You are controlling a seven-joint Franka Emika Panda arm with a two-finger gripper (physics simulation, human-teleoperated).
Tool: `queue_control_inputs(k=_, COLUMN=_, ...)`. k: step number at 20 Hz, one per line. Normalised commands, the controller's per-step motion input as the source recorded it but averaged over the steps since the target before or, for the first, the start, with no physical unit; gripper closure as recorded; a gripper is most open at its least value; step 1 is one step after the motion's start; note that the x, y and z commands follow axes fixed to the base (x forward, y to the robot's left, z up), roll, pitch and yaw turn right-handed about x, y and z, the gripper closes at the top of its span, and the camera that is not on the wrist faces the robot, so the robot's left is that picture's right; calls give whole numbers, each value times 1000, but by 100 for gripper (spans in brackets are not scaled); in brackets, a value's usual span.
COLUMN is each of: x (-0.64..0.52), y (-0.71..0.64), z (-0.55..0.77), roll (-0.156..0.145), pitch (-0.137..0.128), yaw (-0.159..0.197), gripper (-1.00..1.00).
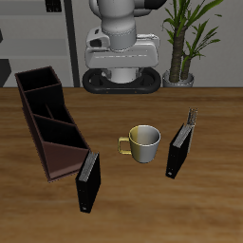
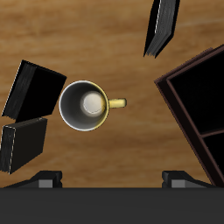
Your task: Place the right black book into the right desk caddy's front compartment
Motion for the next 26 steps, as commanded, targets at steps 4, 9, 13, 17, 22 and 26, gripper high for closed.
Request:
queue_control_inputs(k=4, x=92, y=-2, z=60, roll=-37, pitch=-8, yaw=23, gripper=-100)
queue_control_inputs(k=9, x=201, y=-39, z=131, roll=10, pitch=-3, yaw=42, gripper=-100)
queue_control_inputs(k=13, x=271, y=-140, z=79, roll=32, pitch=30, yaw=53, gripper=-100)
queue_control_inputs(k=17, x=294, y=-241, z=120, roll=-37, pitch=-7, yaw=5, gripper=-100)
queue_control_inputs(k=22, x=528, y=-547, z=227, roll=-88, pitch=-39, yaw=30, gripper=-100)
queue_control_inputs(k=26, x=293, y=-314, z=123, roll=-32, pitch=-35, yaw=-10, gripper=-100)
